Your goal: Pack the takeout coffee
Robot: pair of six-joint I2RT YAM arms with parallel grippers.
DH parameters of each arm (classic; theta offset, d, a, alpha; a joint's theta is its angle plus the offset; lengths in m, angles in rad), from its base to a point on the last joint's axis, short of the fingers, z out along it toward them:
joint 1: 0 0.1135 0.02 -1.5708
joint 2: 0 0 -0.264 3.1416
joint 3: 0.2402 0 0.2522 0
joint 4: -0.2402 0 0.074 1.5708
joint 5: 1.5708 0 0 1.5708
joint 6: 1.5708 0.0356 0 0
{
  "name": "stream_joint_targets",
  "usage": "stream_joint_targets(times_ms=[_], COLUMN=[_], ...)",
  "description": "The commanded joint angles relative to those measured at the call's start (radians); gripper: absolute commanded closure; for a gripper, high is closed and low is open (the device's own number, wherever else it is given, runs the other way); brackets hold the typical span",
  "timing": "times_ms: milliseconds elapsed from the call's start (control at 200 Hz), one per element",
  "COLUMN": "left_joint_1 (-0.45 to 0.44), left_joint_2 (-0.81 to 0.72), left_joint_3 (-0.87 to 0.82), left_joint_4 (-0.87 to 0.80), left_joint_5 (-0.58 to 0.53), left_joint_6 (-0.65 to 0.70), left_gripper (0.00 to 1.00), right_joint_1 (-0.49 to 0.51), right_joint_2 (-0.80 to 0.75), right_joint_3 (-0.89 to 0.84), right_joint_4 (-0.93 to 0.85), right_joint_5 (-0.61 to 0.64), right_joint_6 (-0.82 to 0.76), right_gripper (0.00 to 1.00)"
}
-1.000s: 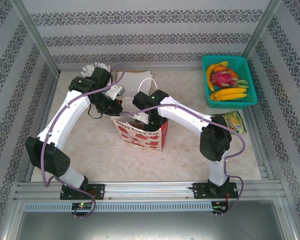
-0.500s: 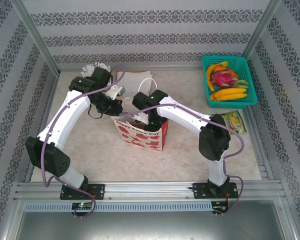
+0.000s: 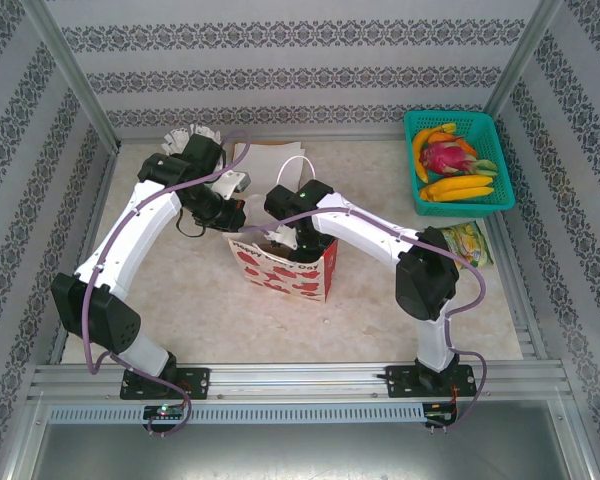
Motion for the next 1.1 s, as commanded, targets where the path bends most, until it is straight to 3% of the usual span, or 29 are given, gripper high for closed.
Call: stream_joint_targets(times_ms=[0,1099], left_joint_1=[0.018,0.019], left_joint_2=[-0.008,-0.003], left_joint_3=[-0.01,-0.013], left_joint_4=[0.003,0.006], left_joint_5=[-0.009,-0.004], left_joint_6=[-0.006,-0.013], left_gripper=[1.0,1.0], right_joint_1=[-0.009,-0.012], right_joint_2=[0.04,-0.02], right_joint_3=[-0.006,-0.072], right_joint_4=[-0.043,0.105], right_joint_5=[0.028,-0.05], right_joint_6=[-0.007,-0.013], right_gripper=[0.34,0.37])
